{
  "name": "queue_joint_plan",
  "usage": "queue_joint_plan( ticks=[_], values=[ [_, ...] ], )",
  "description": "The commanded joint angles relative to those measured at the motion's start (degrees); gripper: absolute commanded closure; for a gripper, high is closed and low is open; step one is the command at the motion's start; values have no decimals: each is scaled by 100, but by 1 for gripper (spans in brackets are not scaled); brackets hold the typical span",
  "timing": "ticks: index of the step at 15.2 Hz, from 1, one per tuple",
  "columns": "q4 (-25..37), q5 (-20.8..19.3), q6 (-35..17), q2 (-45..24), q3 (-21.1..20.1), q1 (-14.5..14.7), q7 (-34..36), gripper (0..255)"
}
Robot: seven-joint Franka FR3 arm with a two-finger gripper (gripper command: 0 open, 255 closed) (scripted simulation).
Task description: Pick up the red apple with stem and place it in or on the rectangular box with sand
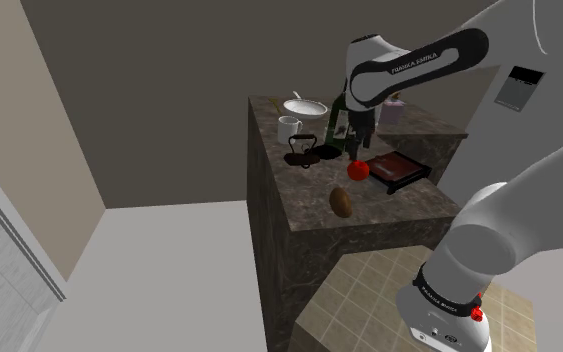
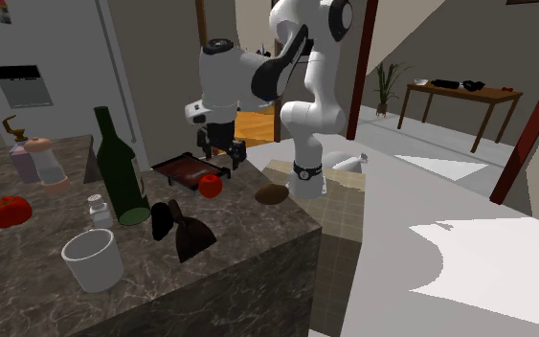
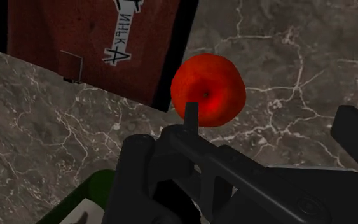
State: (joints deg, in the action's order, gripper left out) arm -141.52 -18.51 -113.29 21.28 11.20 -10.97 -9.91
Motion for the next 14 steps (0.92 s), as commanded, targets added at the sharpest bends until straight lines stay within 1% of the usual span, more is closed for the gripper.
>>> queue_joint_plan(
  ticks=[1,4,11,14],
  values=[
    [-35,-159,-164,-266,103,-98,-56,0],
    [16,-354,-366,-671,254,-231,-152,0],
    [-312,-496,-956,-916,375,-321,-106,0],
    [-336,-508,-1005,-940,385,-329,-101,0]
  ],
)
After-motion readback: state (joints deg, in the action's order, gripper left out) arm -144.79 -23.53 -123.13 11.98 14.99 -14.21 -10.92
